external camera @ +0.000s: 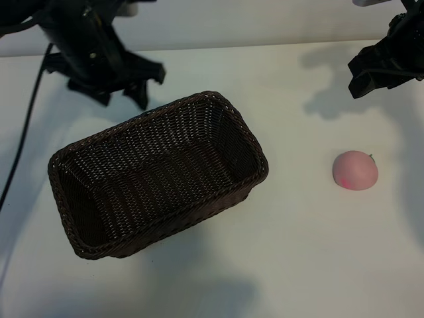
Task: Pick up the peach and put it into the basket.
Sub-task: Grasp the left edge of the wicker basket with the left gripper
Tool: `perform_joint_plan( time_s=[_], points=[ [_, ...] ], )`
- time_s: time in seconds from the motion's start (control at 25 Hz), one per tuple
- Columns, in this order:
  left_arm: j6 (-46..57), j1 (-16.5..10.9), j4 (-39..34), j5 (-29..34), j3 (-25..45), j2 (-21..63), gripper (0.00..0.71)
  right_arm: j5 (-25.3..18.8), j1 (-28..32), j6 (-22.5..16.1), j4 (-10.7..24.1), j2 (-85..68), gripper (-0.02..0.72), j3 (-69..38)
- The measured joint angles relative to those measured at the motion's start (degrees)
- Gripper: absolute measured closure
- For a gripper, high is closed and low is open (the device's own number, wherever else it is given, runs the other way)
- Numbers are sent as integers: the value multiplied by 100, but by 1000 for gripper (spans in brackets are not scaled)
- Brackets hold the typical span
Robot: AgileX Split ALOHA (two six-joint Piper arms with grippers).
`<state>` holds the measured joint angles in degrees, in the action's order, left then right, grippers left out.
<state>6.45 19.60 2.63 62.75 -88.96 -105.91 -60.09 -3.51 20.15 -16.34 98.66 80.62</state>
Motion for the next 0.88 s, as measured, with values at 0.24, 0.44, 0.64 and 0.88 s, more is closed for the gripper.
perform_joint_plan(
  time_s=[0.24,0.44,0.64,0.88],
  points=[
    [795,5,-501,5,852,1118,122,5,0,0,-48,0,118,0],
    [1628,16,-562,-259,2167,2135,122,10,0,0,-244,0,118,0],
    [2680,16,-775,-553,3228,2755,122,10,0,0,-316,0,118,0],
    [3584,28,-1237,-986,3657,2817,122,10,0,0,-316,0,118,0]
  ],
)
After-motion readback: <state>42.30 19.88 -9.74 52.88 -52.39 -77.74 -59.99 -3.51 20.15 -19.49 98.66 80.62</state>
